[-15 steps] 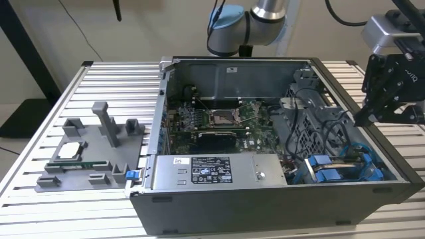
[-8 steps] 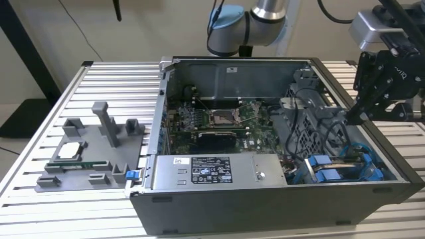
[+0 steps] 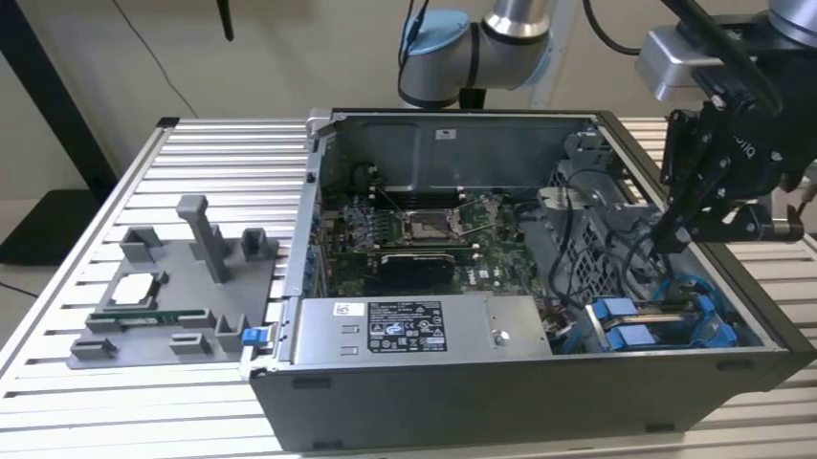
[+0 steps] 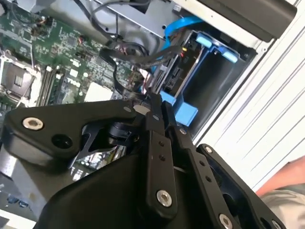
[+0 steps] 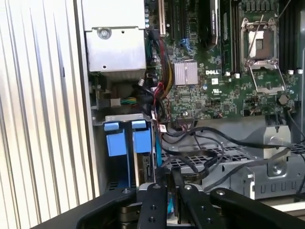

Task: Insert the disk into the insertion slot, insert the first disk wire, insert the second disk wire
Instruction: 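Insert the second disk wire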

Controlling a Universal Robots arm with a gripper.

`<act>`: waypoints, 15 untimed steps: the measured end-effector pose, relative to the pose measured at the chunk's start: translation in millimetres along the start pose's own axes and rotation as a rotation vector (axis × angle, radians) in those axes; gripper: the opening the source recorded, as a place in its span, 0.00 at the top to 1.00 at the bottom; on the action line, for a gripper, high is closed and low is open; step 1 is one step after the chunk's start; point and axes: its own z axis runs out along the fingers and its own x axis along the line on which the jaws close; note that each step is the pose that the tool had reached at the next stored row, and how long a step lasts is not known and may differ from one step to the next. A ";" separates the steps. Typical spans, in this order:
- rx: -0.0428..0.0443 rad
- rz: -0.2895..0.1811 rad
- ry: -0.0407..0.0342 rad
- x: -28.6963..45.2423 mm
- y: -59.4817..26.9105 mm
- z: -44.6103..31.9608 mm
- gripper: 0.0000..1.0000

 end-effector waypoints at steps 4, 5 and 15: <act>0.0069 -0.004 0.0483 0.0 1.3 0.8 1.00; 0.0080 -0.005 0.0600 -0.1 1.4 1.1 1.00; 0.0015 -0.004 0.0698 0.1 1.6 2.7 1.00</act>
